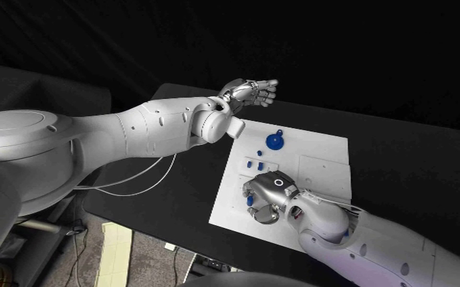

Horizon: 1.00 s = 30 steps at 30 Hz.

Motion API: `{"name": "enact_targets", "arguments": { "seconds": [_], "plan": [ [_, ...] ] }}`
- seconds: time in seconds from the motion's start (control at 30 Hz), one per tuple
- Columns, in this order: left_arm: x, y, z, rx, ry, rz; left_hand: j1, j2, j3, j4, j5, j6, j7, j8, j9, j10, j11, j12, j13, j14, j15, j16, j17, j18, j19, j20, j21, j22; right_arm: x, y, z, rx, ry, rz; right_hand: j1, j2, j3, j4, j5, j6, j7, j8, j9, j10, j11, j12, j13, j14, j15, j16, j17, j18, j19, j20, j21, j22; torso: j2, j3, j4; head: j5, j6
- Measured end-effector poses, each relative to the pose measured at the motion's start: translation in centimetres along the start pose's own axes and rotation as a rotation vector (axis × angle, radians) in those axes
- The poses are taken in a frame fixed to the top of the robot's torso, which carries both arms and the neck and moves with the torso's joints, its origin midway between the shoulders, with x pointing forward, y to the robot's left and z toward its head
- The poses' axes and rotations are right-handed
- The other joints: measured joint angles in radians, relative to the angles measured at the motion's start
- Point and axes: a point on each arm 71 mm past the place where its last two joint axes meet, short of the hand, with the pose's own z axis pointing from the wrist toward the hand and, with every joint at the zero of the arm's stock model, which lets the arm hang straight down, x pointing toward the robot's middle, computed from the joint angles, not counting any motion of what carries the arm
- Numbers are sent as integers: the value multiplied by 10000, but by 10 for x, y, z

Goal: Assemble the parts on the task board

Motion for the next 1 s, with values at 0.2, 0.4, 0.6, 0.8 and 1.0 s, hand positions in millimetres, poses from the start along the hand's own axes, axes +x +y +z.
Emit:
{"name": "enact_targets", "arguments": {
  "seconds": [0.2,0.4,0.6,0.8,1.0],
  "plan": [
    [-1,0,0,-5,-10,3,0,0,0,0,0,-36,-36,0,0,0,0,0,0,0,0,0,-1,0,0,0,0,0,-3,-2,-5,47,-319,108,3,-214,-67,12,0,-178,103,-125,-65,-178,106,-94,-69,-38,109,0,-51,-42,-88,-20,-42,0,1,0,5,-28,9],
    [-1,0,0,-7,-22,7,0,0,0,0,0,-36,-36,0,0,0,0,0,0,0,0,0,-1,1,0,0,0,0,-10,-4,-14,77,-709,499,-228,-326,-530,-110,239,-368,154,-211,-119,-356,143,-166,-133,-107,179,0,-71,-50,-162,51,-42,-1,1,0,2,-75,23],
    [-4,0,-1,-12,-70,23,0,0,0,0,0,-36,-36,0,0,0,0,0,0,0,0,0,-2,0,0,0,0,0,-31,-13,-23,208,-1461,1561,-757,-303,-1107,9,775,-370,153,-211,-130,-356,143,-166,-148,-108,179,46,-88,-51,-163,53,-42,-2,-1,0,-6,-217,108],
    [-6,0,-1,-17,-122,42,66,66,0,0,0,-36,-35,0,0,37,-37,0,0,181,-70,117,62,2,198,-52,0,0,-59,-38,-41,560,-2113,2496,-1002,-236,-1662,102,1719,-385,138,-210,-129,-232,24,-43,-143,-108,179,108,-111,-51,-164,55,-41,-3,-7,8,-12,-460,264],
    [-10,1,0,-24,-224,81,66,66,0,0,0,-36,-35,0,0,37,-37,0,0,216,-106,117,73,1,198,-52,0,-1,-86,-82,-60,1649,-2177,3348,-819,159,-1707,81,1701,-331,83,-143,-105,391,-241,579,229,9,-118,164,-112,-53,-63,-7,-39,-3,-34,13,-26,-802,398]
  ]
}}
